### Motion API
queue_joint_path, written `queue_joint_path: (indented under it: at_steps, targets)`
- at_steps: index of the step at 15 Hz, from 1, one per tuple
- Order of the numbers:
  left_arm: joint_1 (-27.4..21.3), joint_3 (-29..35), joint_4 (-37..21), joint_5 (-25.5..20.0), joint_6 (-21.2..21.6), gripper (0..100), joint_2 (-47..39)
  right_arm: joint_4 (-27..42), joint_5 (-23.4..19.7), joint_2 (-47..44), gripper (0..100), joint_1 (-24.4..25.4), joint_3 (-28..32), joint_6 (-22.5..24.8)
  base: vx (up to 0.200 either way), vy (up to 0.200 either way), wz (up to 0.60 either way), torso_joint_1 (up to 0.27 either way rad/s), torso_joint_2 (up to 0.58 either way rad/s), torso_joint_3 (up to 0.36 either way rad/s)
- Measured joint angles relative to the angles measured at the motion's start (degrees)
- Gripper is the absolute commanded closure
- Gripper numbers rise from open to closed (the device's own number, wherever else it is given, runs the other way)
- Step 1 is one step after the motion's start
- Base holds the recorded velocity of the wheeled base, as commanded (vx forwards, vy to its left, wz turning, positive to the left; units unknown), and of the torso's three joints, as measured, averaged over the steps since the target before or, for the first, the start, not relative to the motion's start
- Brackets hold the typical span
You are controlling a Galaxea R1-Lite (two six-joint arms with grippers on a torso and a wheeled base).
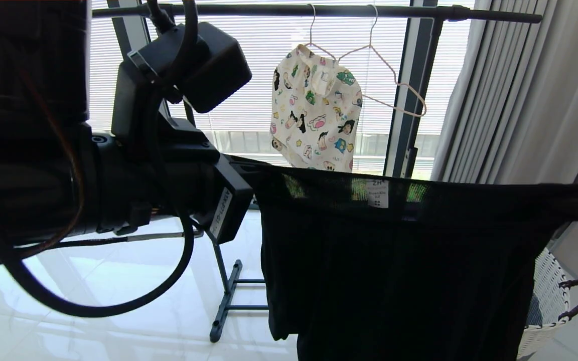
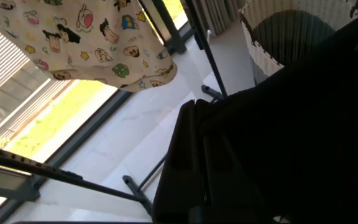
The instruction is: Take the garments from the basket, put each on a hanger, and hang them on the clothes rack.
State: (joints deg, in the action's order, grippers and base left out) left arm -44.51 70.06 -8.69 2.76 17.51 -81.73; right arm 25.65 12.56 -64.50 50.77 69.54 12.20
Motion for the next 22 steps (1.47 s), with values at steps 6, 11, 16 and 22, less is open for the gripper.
queue_joint_path:
  at_steps: [6,11,16,22]
  targets:
    - [-14.67,-3.08,-13.17,2.35,-8.37,100,5.73,-4.44,-0.4,-12.46,100,-2.76,13.7,-0.02,0.0,0.0,0.0,0.0,0.0,0.0]
    - [-17.7,-3.66,-13.93,5.94,-8.2,100,7.8,-3.95,-0.44,-16.26,100,-2.9,17.01,-0.02,0.0,0.0,0.0,0.0,0.0,0.0]
    - [-9.74,-3.52,0.4,16.26,-5.79,100,4.36,1.99,-0.46,-11.19,100,-2.33,12.08,0.05,0.0,0.0,0.0,0.0,0.0,0.0]
    - [-8.05,-3.46,1.15,17.3,-5.46,100,2.54,2.24,-0.51,-8.44,0,-1.05,10.01,-0.02,0.0,0.0,0.0,0.0,0.0,0.0]
